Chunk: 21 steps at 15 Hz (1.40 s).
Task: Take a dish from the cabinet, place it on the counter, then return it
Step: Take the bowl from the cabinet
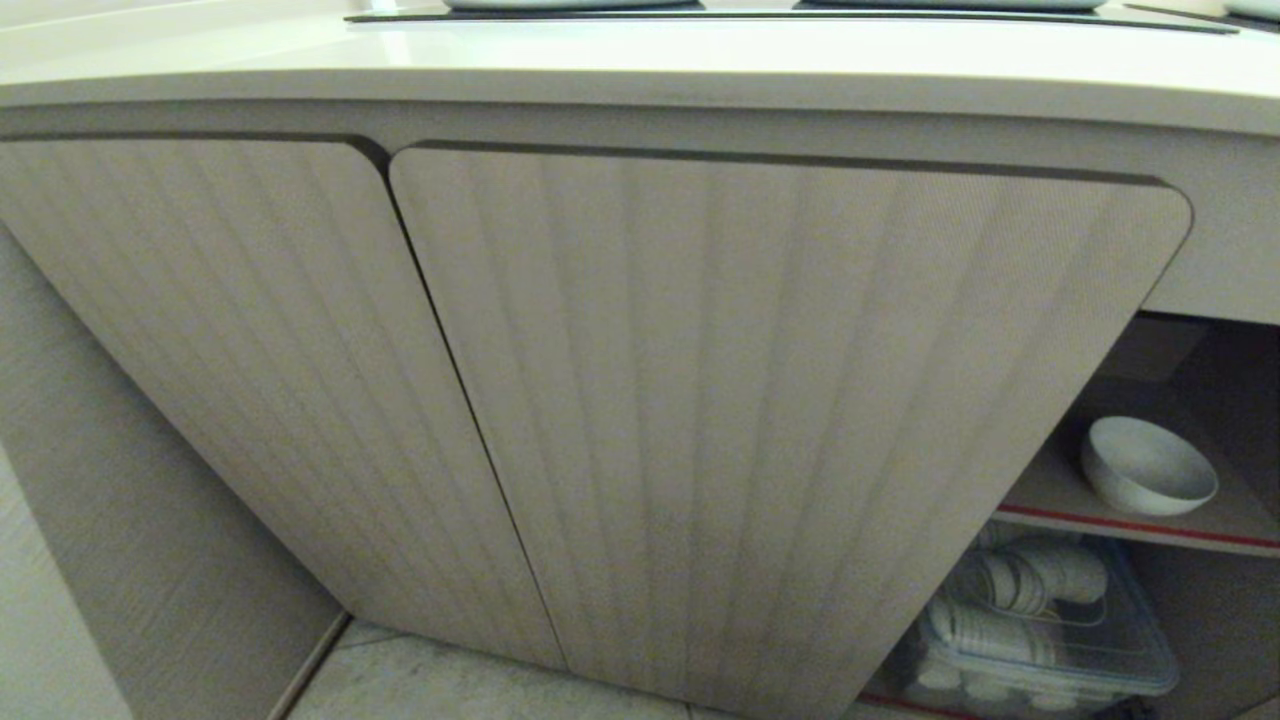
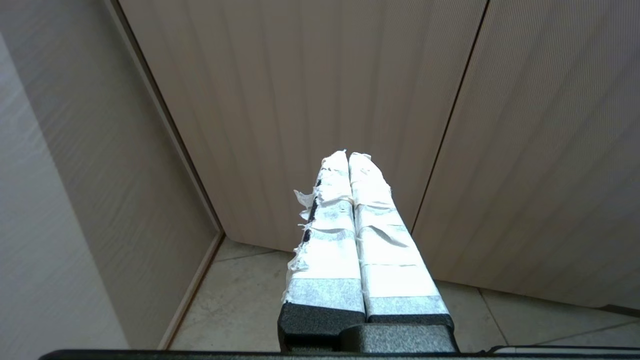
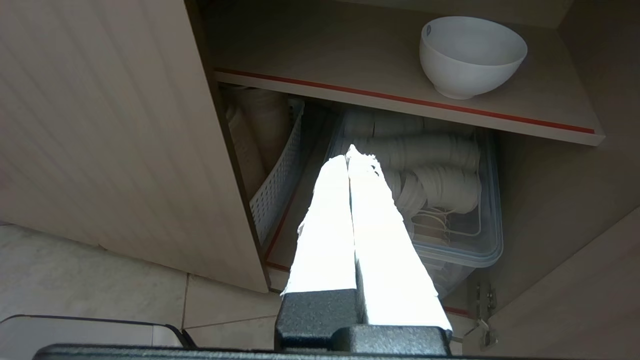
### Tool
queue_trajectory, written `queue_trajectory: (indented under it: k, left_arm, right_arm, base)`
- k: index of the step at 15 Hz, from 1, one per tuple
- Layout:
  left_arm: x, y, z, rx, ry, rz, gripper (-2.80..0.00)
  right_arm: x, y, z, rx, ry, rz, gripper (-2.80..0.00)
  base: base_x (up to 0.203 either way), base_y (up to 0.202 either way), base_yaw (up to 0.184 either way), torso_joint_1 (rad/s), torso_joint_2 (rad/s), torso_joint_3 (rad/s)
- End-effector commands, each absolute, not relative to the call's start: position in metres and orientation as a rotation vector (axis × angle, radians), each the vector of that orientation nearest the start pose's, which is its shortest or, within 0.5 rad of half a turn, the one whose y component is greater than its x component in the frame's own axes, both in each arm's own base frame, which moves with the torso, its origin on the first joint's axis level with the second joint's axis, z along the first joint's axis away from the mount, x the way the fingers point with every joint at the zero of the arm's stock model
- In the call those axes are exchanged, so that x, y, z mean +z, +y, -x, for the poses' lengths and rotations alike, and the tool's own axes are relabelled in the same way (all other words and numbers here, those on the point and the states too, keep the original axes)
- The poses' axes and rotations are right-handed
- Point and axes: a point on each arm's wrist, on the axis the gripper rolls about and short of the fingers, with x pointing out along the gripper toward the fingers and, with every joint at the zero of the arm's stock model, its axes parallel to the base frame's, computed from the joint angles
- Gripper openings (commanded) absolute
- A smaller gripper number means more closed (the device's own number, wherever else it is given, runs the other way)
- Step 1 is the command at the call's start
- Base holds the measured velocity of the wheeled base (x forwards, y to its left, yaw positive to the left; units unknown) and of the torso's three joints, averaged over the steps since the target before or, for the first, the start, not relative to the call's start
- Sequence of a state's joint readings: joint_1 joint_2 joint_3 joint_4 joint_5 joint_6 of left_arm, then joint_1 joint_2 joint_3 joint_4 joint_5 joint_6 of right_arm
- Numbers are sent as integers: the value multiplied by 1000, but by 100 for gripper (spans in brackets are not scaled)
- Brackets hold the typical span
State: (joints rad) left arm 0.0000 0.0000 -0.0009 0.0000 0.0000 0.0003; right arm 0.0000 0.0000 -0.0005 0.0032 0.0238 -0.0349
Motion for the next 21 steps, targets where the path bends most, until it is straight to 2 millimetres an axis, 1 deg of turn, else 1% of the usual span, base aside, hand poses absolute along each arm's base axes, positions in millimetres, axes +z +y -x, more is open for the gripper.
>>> queue_trajectory:
  k: [1,7,13,15,21]
  left_arm:
    - [76,0,23,0,0,0,-280]
    - [75,0,23,0,0,0,-280]
    - [76,0,23,0,0,0,-280]
    - [75,0,23,0,0,0,-280]
    - [75,0,23,0,0,1,-280]
  right_arm:
    - [75,1,23,23,4,35,-280]
    - [75,0,23,-11,0,-10,-280]
    - [75,0,23,-11,0,-11,-280]
    - [76,0,23,-11,-1,-6,-280]
    - [76,0,23,-11,-2,-5,-280]
  base:
    - [0,0,0,0,0,0]
    - [0,1,-10,-1,1,1]
    - [-1,2,-180,2,4,0]
    - [-1,3,-124,2,3,3]
    - [0,0,0,0,0,0]
